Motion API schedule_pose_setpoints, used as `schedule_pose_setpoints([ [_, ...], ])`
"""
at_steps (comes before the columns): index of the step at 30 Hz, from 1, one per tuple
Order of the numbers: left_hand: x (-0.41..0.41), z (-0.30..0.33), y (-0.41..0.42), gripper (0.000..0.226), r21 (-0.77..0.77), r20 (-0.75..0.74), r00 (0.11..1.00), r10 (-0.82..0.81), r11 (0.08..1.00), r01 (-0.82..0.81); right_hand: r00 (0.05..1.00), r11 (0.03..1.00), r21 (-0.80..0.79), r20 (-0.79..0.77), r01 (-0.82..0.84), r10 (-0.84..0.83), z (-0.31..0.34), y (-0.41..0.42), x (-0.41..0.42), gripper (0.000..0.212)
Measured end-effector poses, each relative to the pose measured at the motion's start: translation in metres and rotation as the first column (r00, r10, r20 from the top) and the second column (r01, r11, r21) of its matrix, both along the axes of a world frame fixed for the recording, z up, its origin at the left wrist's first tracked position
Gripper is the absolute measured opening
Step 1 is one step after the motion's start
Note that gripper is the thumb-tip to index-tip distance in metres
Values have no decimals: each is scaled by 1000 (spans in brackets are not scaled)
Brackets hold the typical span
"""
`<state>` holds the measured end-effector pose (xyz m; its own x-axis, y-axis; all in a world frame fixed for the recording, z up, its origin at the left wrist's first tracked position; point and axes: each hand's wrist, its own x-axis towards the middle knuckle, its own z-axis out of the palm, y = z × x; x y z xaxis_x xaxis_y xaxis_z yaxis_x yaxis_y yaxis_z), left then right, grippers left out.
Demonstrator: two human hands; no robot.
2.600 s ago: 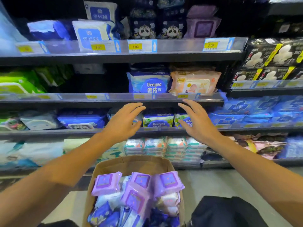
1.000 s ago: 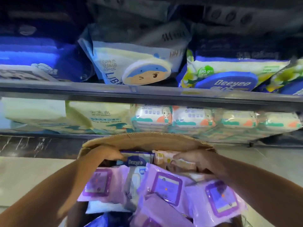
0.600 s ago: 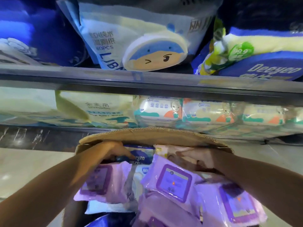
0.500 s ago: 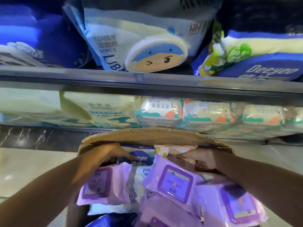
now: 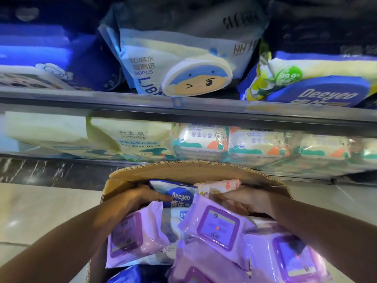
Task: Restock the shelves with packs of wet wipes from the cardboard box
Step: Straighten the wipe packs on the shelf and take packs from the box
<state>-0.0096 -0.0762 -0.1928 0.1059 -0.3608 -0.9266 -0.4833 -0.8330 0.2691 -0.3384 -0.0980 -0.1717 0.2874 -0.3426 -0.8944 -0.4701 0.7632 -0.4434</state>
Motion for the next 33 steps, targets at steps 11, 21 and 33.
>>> schedule_pose_setpoints([
  [11, -25, 46, 0, 68, -186, 17, 989, -144, 972, 145, 933, 985, -162, -359, -59, -3, 46, 0, 14, 30],
  [21, -30, 175, 21, 51, -413, -141, 981, -131, 909, 62, 944, 889, -429, -330, -158, 9, 158, 26, -5, 60],
  [33, -32, 334, 113, 52, -713, -239, 970, 36, 672, -201, 966, 679, -733, -139, 47, -218, 315, 92, -51, 48],
])
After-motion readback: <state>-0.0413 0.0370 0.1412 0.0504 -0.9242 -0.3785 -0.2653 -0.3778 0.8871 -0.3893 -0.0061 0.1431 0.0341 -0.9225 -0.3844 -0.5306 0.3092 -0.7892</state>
